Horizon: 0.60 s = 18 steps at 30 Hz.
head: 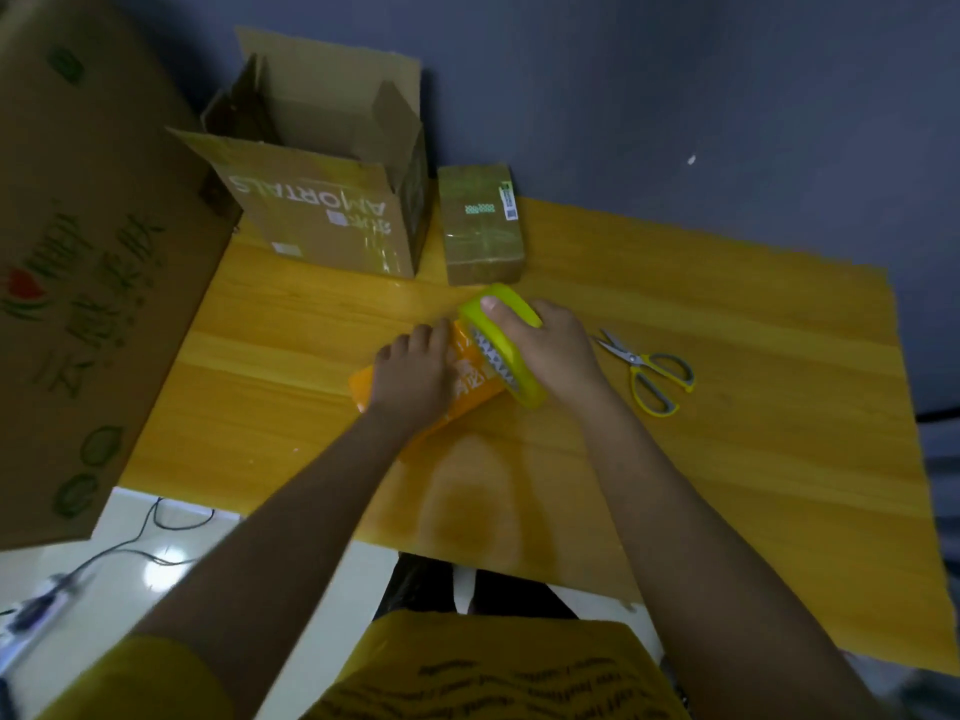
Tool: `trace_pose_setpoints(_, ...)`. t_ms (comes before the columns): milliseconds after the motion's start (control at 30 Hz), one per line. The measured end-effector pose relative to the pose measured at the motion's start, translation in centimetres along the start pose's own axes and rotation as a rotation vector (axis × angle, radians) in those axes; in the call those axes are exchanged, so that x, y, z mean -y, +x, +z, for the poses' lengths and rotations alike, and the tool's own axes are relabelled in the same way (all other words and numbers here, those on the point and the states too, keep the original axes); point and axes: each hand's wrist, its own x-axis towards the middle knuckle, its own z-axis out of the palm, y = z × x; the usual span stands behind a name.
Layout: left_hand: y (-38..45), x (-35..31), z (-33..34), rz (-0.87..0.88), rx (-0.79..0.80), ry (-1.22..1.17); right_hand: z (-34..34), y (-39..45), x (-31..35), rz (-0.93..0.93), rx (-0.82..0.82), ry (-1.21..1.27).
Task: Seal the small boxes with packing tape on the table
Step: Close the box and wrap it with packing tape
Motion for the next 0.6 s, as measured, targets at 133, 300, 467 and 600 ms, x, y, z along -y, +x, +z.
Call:
trace_pose_setpoints(133, -0.1, 0.0, 2.5, -0.043, 0.050, 0.213, 0.0, 0.8, 1.3, 0.073, 0.085, 0.006)
trace_pose_setpoints(300, 1.6, 1.7, 2.6, -0.059, -0.031, 0.198, -1.2, -0.2, -0.2, 0.071, 0.081, -0.103)
trace_pose_setpoints(467, 2.1, 1.4, 2.4, 0.009, 0.066, 0.174, -1.1, -3.9, -6.8, 0.303, 0.083, -0.380)
trace_pose_setpoints(600, 2.5, 1.7, 1.9, -0.001, 0.128, 0.149, 0.0, -3.6, -7.3, 0.360, 0.049, -0.235)
